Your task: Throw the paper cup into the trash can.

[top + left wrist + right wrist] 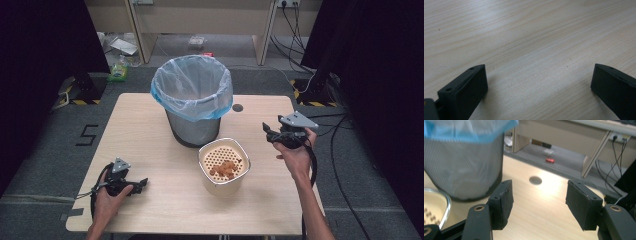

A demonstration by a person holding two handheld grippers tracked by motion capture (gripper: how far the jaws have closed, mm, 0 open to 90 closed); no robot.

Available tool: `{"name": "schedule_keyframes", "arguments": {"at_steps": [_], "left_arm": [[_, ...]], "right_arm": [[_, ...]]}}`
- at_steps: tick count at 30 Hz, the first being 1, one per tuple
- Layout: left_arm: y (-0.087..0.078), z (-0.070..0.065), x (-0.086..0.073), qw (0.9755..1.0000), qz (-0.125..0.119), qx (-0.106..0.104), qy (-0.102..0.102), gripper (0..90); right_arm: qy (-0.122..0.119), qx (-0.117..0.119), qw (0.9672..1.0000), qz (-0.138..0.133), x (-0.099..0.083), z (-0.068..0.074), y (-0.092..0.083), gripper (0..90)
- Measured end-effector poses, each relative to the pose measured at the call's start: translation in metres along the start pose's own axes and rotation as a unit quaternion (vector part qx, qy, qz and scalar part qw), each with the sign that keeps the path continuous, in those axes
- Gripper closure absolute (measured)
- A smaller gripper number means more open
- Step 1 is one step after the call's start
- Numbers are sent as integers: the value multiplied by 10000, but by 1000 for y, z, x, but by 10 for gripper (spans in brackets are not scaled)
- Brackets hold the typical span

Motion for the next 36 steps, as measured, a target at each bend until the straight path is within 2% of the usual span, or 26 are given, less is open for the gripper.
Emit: {"name": "schedule_keyframes", "arguments": {"at_steps": [5,8,16,19,26,31,33,36], "left_arm": [[0,0,0,10000,2,1,1,0],[0,0,0,10000,0,1,2,0],[0,0,0,10000,-3,2,1,0],[0,0,0,10000,-5,1,-1,0],[0,0,0,10000,-1,-5,-4,0],[0,0,0,10000,-2,-6,-7,0],[0,0,0,10000,-1,-7,-8,0],[0,0,0,10000,0,-5,-4,0]], "right_arm": [[110,-58,9998,151,-27,-3,-2,389],[117,-94,9997,213,-38,-4,-4,389],[158,-4,9991,387,-67,5,-8,383],[249,5,9987,444,-80,9,-7,382],[191,129,9960,867,-114,18,-5,365],[220,192,9941,1046,-124,23,-6,351],[98,173,9930,1161,-128,24,-6,343],[108,252,9922,1217,-133,28,-6,341]]}}
Point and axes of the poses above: each handheld gripper's, and its own axes: y roughly forward along the jaws, x roughly out of its top, z roughly to its left, the point moved 8 cm from there along y, roughly forward along the jaws, and after that the axes turned 10 degrees about -x, right-handed, at the moved point
